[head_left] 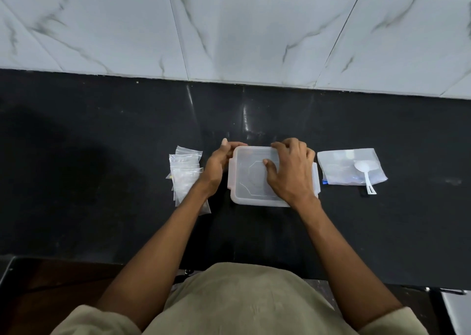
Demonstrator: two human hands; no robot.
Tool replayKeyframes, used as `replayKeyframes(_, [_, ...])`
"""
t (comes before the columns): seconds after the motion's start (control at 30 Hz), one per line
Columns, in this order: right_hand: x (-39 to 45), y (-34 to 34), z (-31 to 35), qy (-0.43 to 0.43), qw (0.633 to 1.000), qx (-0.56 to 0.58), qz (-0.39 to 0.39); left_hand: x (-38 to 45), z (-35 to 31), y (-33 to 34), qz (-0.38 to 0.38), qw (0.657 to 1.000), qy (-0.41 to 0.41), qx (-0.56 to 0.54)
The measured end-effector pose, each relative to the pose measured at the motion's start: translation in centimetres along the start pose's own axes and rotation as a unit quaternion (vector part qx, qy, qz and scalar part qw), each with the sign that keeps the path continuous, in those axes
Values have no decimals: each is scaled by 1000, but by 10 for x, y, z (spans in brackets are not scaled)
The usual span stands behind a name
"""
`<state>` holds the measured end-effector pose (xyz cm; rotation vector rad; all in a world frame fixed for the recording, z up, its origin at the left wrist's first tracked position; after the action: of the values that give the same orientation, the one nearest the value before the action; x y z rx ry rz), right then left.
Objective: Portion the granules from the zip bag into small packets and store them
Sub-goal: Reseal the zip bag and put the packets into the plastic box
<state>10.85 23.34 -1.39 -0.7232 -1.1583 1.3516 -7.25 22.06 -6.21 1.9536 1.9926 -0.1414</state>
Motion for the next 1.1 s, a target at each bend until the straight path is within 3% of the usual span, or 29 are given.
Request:
replayKeyframes(0.33, [17, 6, -2, 6, 999, 32, -40, 3, 37, 3, -94, 984, -95, -119])
replayKeyframes(0.53, [25, 12, -3, 23, 996, 72, -39, 1, 44, 0, -133, 973, -133, -136])
replayKeyframes(0.87, [23, -5, 3, -14, 988, 122, -94, 1, 38, -4, -135, 985, -111, 4])
replayKeyframes(1.0, [14, -25, 8, -45, 982, 100, -156, 0, 29, 1, -99, 982, -38, 155])
replayKeyframes(1.1, [8, -35, 7, -53, 981, 90, -165, 1, 23, 8, -73, 983, 22, 167])
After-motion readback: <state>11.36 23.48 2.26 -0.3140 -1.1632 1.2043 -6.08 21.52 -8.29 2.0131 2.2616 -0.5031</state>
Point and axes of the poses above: each hand's wrist, its own x-axis towards the middle knuckle, its own y-axis out of the palm, z = x × y, the point moved 7 cm from there along x, towards the middle knuckle
